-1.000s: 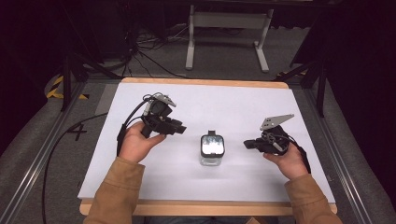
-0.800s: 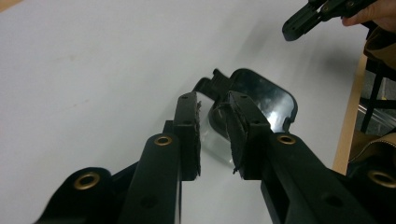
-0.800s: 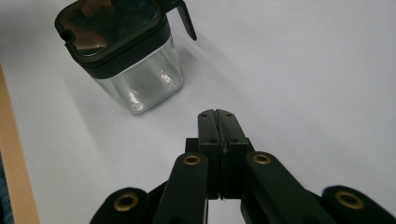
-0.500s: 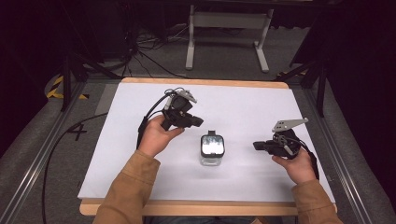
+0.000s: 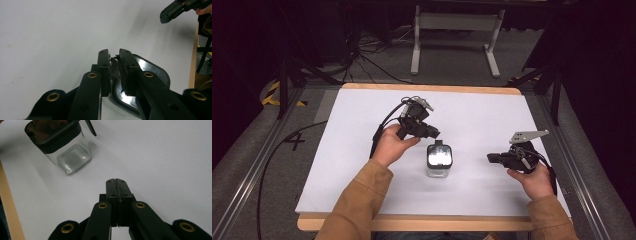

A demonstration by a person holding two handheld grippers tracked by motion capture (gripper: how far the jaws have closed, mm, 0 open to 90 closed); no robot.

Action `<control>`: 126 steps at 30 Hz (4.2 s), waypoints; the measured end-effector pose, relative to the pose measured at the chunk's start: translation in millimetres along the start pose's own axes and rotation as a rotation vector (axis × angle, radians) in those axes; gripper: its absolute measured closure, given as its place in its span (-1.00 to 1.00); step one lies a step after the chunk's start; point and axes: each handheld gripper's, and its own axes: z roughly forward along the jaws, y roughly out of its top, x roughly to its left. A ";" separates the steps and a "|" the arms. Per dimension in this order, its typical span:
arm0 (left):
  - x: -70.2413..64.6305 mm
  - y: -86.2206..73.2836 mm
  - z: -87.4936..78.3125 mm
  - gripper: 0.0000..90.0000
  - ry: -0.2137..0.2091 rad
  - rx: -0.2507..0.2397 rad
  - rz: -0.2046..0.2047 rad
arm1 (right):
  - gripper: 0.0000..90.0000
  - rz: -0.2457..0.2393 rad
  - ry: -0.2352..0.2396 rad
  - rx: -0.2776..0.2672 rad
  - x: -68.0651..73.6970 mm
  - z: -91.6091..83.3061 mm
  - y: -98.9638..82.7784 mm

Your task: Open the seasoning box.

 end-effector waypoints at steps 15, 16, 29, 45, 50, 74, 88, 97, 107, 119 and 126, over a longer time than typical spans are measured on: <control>7.1 -0.7 20.9 0.89 -0.034 0.042 -0.022 | 1.00 -0.007 0.010 0.015 2.4 7.1 -0.1; 6.6 -0.6 20.7 0.90 -0.031 0.045 -0.024 | 1.00 -0.009 0.010 0.017 2.5 7.3 -0.2; 6.1 0.3 23.1 0.97 -0.031 0.032 -0.026 | 1.00 -0.021 0.013 0.026 5.4 11.6 0.7; 10.3 -0.4 23.5 0.98 -0.056 0.028 -0.048 | 1.00 -0.058 0.039 0.024 17.9 22.0 6.7; 11.0 -0.7 23.5 0.98 -0.058 0.028 -0.057 | 1.00 -0.087 0.059 0.031 27.7 32.0 11.3; 9.5 -1.2 14.3 0.99 0.013 0.013 -0.062 | 1.00 -0.201 0.139 -0.093 76.6 53.2 43.6; -21.4 -23.9 -53.2 0.99 0.015 -0.050 -0.013 | 1.00 -0.192 0.115 -0.145 68.7 48.4 55.3; -43.2 -39.1 -51.7 0.99 -0.010 0.021 -0.002 | 1.00 -0.182 0.120 -0.169 67.2 51.5 65.2; -46.0 -34.3 -34.9 0.99 0.019 -0.010 0.009 | 1.00 -0.184 0.131 -0.153 68.9 53.4 63.7; -41.8 -23.3 -36.7 0.99 0.037 -0.088 -0.005 | 1.00 -0.210 0.139 -0.070 84.4 64.9 49.1; -32.6 -16.5 -34.9 0.99 0.057 -0.120 -0.027 | 1.00 -0.211 0.123 -0.087 87.3 62.5 43.9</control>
